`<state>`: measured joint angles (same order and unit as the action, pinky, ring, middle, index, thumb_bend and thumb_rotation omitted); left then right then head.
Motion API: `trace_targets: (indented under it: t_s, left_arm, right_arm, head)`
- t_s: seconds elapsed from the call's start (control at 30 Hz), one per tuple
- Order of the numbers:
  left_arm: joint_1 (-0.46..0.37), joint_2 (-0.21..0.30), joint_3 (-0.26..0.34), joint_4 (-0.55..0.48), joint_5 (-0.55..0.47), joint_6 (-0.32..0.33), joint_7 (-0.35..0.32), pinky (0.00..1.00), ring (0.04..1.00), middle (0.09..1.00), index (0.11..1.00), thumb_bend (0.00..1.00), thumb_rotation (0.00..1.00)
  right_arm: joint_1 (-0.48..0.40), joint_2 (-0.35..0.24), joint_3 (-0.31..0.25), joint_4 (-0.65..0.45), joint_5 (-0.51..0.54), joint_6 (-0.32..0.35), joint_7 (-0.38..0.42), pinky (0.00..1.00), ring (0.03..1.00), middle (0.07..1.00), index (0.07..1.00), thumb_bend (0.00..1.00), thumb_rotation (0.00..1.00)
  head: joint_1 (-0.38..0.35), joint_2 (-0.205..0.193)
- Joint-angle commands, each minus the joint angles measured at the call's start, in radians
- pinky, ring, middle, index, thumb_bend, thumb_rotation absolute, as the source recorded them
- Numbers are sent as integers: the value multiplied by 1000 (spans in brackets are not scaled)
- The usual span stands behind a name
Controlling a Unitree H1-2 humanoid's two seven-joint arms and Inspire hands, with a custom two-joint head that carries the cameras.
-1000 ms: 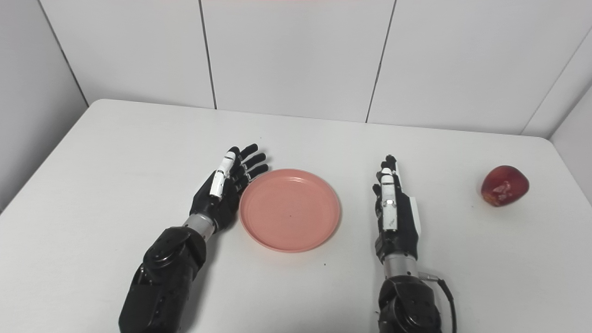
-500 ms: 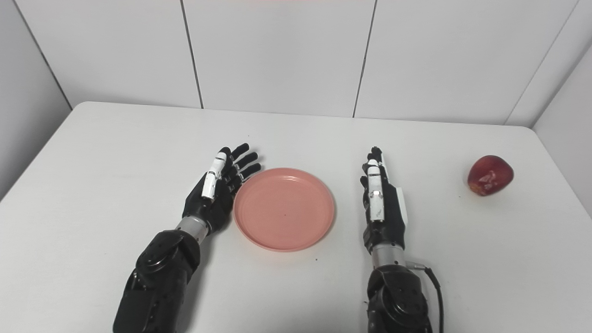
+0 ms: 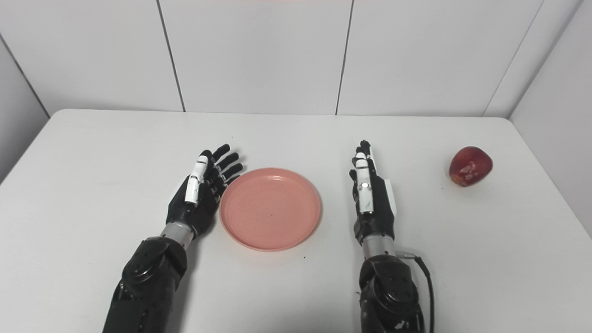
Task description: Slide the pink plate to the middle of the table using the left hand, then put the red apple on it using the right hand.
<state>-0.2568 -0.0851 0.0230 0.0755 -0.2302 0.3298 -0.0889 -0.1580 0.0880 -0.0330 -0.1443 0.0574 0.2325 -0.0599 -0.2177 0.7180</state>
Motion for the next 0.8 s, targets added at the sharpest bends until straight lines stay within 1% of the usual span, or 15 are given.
trace_targets:
  t_s: [0.0,0.07,0.17,0.2,0.23,0.27,0.33,0.37,0.4,0.43,0.53,0.63,0.67,0.73,0.77]
  left_arm:
    - [10,8,7,31,17,-2,18,868,874,889,881,363,1000]
    - [11,10,11,38,15,-11,18,870,874,888,877,357,1000]
    - [10,17,20,50,2,-18,10,878,876,891,880,353,1000]
    - [10,17,23,53,-1,-18,9,879,875,889,879,355,1000]
    - [8,18,25,58,-3,-22,7,880,875,888,878,356,1000]
    - [7,20,27,64,-3,-28,5,878,875,888,879,358,1000]
    - [6,23,29,75,-5,-39,-1,876,874,887,879,358,1000]
    - [5,25,30,81,-7,-44,-5,880,877,889,883,361,1000]
    - [5,25,32,84,-9,-49,-6,881,878,890,884,363,1000]
    - [4,26,34,90,-12,-57,-10,880,876,887,881,367,1000]
    - [3,28,41,110,-21,-84,-22,883,872,884,879,365,1000]
    - [1,31,47,126,-25,-96,-28,882,873,885,878,371,1000]
    - [1,31,48,129,-26,-97,-28,877,872,884,876,378,1000]
    - [-1,31,53,136,-32,-97,-32,884,878,889,881,380,1000]
    - [-2,31,55,142,-35,-99,-35,885,879,890,882,379,1000]
  right_arm:
    - [-38,-1,3,-13,-11,-65,-4,1000,985,993,986,325,1000]
    - [-41,-2,4,-13,-15,-66,-3,1000,980,989,983,339,1000]
    - [-48,-7,6,-7,-36,-78,-8,996,977,987,979,390,1000]
    - [-50,-9,6,-6,-41,-81,-8,998,977,987,980,431,1000]
    - [-51,-10,7,-3,-55,-87,-13,1000,976,988,980,456,1000]
    - [-53,-12,8,-3,-74,-91,-22,999,969,979,973,492,981]
    - [-58,-14,6,-10,-101,-90,-37,966,944,956,951,527,946]
    - [-61,-15,6,-14,-109,-86,-42,956,938,947,942,548,928]
    - [-63,-20,6,-21,-118,-77,-45,953,936,944,938,572,918]
    - [-66,-24,8,-23,-129,-74,-49,954,935,946,940,609,914]
    - [-71,-41,9,-43,-167,-70,-56,933,920,939,936,640,916]
    - [-76,-58,1,-62,-186,-81,-56,920,909,930,932,643,906]
    - [-77,-61,-2,-67,-189,-81,-58,901,893,916,918,665,883]
    - [-83,-69,-6,-78,-223,-70,-75,856,865,896,901,667,862]
    - [-85,-78,-5,-85,-248,-63,-82,848,872,898,899,678,857]
  head:
    - [-21,-7]
    - [-39,-13]
    - [-68,-22]
    - [-68,-22]
    - [-86,-29]
    - [-86,-29]
    - [-93,-33]
    - [-113,-40]
    - [-113,-40]
    - [-137,-51]
    - [-156,-62]
    - [-182,-77]
    - [-182,-77]
    - [-191,-84]
    - [-203,-91]
